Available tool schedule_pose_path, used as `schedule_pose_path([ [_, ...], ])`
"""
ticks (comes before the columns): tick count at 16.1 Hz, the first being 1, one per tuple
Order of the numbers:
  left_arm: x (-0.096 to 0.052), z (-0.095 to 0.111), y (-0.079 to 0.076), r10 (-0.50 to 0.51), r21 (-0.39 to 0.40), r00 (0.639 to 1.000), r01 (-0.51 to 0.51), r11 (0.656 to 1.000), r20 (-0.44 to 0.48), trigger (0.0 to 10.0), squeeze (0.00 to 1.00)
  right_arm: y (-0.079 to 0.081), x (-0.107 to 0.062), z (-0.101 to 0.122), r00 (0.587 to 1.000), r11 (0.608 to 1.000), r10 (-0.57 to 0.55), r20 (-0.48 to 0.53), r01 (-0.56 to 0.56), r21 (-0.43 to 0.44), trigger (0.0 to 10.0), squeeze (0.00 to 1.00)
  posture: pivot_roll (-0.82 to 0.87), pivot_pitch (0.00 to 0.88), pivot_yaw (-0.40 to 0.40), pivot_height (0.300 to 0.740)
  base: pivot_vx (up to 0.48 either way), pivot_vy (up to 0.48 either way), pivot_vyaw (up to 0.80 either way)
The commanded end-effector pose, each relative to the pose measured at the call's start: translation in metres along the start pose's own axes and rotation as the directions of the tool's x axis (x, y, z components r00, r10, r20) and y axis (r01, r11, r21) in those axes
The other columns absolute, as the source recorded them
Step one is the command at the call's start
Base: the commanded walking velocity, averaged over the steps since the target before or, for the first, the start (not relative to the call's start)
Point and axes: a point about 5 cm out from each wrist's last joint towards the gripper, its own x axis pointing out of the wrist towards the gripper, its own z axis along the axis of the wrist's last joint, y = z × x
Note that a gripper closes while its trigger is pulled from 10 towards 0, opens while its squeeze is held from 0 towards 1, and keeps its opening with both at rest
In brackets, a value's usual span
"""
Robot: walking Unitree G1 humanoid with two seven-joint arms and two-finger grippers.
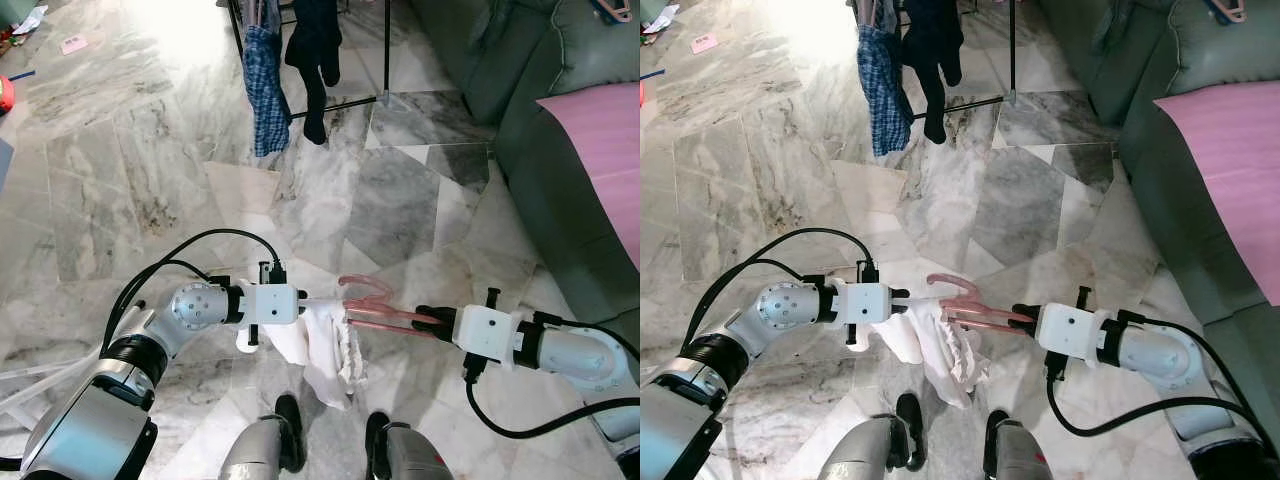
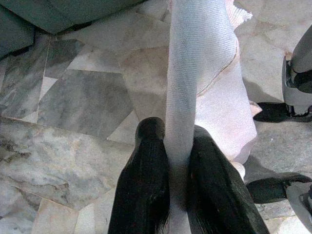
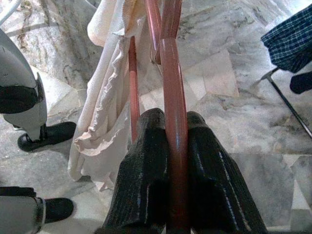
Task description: Hang hanger
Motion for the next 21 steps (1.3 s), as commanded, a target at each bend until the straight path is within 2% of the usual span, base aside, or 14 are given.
schedule_pose_path([
  [1, -0.002, -0.006, -0.007, -0.024, -0.019, 1.0, 0.024, 1.0, -0.017, 0.0, 0.0, -0.004, -0.002, -0.001, 0.999, 0.999, -0.033, -0.01, 0.033, 0.03, 10.0, 0.0, -0.04, 0.308, 0.084, 0.74, 0.0, 0.0, 0.0],
  [4, -0.004, -0.007, -0.004, 0.003, -0.019, 1.0, -0.003, 1.0, -0.025, 0.0, 0.0, -0.013, -0.004, -0.006, 0.992, 0.994, -0.109, -0.062, 0.11, 0.011, 10.0, 0.0, -0.04, 0.307, 0.08, 0.74, 0.0, 0.0, 0.0],
  [5, -0.006, -0.008, -0.003, 0.007, -0.019, 0.999, -0.008, 1.0, -0.033, 0.0, 0.0, -0.019, -0.006, -0.006, 0.987, 0.987, -0.154, -0.053, 0.157, 0.044, 10.0, 1.0, -0.03, 0.307, 0.076, 0.74, 0.0, 0.0, 0.0],
  [6, -0.006, -0.009, -0.003, 0.01, -0.018, 0.999, -0.01, 1.0, -0.037, 0.0, 0.0, -0.023, -0.007, -0.005, 0.986, 0.983, -0.162, -0.033, 0.165, 0.084, 10.0, 1.0, -0.03, 0.306, 0.074, 0.74, 0.0, 0.0, 0.0],
  [8, -0.01, -0.013, -0.002, 0.028, -0.028, 0.998, -0.03, 0.999, -0.057, 0.0, 0.0, -0.035, -0.012, -0.005, 0.964, 0.956, -0.263, -0.042, 0.267, 0.122, 10.0, 1.0, -0.03, 0.303, 0.072, 0.74, 0.0, 0.0, 0.0],
  [10, -0.013, -0.016, -0.001, 0.053, -0.035, 0.996, -0.055, 0.998, -0.068, 0.0, 0.0, -0.041, -0.018, -0.009, 0.939, 0.937, -0.333, -0.083, 0.339, 0.079, 10.0, 1.0, -0.04, 0.302, 0.071, 0.74, 0.0, 0.0, 0.0],
  [12, -0.017, -0.022, -0.002, 0.07, -0.035, 0.993, -0.073, 0.997, -0.098, 0.0, 0.0, -0.037, -0.024, -0.008, 0.951, 0.943, -0.3, -0.078, 0.308, 0.129, 10.0, 1.0, -0.04, 0.303, 0.071, 0.74, 0.0, 0.0, 0.0],
  [17, -0.021, -0.028, -0.002, 0.106, -0.046, 0.985, -0.113, 0.993, -0.136, 0.0, 0.0, -0.036, -0.032, -0.006, 0.961, 0.95, -0.269, -0.067, 0.276, 0.145, 10.0, 1.0, -0.05, 0.308, 0.067, 0.74, 0.0, 0.0, 0.0],
  [18, -0.022, -0.029, -0.001, 0.128, -0.057, 0.982, -0.137, 0.989, -0.142, 0.0, 0.0, -0.036, -0.033, -0.006, 0.959, 0.947, -0.277, -0.069, 0.284, 0.148, 10.0, 1.0, -0.05, 0.308, 0.064, 0.74, 0.0, 0.0, 0.0],
  [19, -0.024, -0.032, 0.003, 0.194, -0.079, 0.968, -0.209, 0.975, -0.16, 0.0, 0.0, -0.037, -0.036, -0.007, 0.948, 0.934, -0.31, -0.075, 0.318, 0.161, 10.0, 1.0, -0.05, 0.31, 0.063, 0.74, 0.0, 0.0, 0.0],
  [20, -0.024, -0.032, 0.004, 0.203, -0.08, 0.966, -0.218, 0.973, -0.163, 0.0, 0.0, -0.037, -0.037, -0.007, 0.946, 0.932, -0.314, -0.077, 0.322, 0.165, 10.0, 1.0, -0.05, 0.31, 0.063, 0.74, 0.0, 0.0, 0.0],
  [21, -0.028, -0.033, 0.011, 0.294, -0.125, 0.941, -0.316, 0.941, -0.167, 0.0, 0.0, -0.045, -0.043, -0.015, 0.886, 0.878, -0.443, -0.136, 0.46, 0.133, 10.0, 1.0, -0.06, 0.312, 0.062, 0.74, 0.0, 0.0, 0.0],
])
